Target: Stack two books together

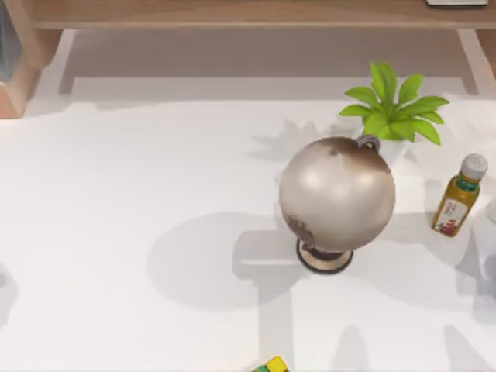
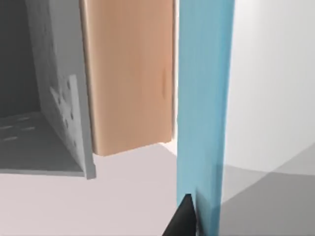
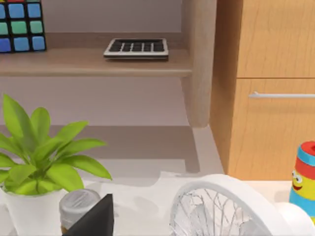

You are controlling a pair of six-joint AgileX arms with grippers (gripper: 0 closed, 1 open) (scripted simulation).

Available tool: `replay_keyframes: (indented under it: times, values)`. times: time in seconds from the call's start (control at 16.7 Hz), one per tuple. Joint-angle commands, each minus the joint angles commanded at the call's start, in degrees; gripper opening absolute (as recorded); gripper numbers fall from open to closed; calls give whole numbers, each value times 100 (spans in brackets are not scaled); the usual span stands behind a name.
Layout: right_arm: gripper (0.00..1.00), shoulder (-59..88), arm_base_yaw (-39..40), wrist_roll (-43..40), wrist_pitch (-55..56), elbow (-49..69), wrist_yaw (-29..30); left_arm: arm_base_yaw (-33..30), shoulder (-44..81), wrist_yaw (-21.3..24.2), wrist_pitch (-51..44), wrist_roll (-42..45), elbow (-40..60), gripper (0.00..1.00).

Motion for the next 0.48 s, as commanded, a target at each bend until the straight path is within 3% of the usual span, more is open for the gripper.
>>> replay_keyframes:
  times: [0.24,0.48]
  values:
    - [100,0,0,0,0,0,0,-24,33,-12,22,-17,12,0]
    - [100,0,0,0,0,0,0,-24,33,-12,22,-17,12,30]
